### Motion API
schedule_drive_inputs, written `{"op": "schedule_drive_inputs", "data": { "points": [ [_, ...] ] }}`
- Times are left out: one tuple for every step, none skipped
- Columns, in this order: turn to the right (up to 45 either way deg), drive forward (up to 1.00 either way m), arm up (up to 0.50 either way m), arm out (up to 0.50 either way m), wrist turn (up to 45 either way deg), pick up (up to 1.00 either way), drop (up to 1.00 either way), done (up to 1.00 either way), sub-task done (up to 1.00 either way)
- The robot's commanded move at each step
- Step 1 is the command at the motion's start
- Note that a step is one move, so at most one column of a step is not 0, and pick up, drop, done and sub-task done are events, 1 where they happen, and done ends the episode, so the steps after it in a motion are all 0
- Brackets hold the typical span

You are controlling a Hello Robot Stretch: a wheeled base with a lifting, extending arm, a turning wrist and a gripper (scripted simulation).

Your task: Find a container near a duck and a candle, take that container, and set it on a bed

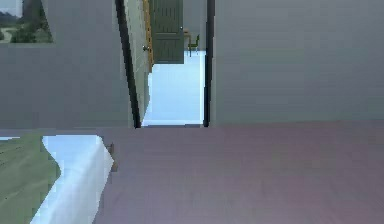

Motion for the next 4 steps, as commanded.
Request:
{"op": "schedule_drive_inputs", "data": {
  "points": [
    [0.0, 1.0, 0.0, 0.0, 0.0, 0.0, 0.0, 0.0, 0.0],
    [-3.0, 0.0, 0.0, 0.0, 0.0, 0.0, 0.0, 0.0, 0.0],
    [-6.0, 0.0, 0.0, 0.0, 0.0, 0.0, 0.0, 0.0, 0.0],
    [0.0, 1.0, 0.0, 0.0, 0.0, 0.0, 0.0, 0.0, 0.0]
  ]
}}
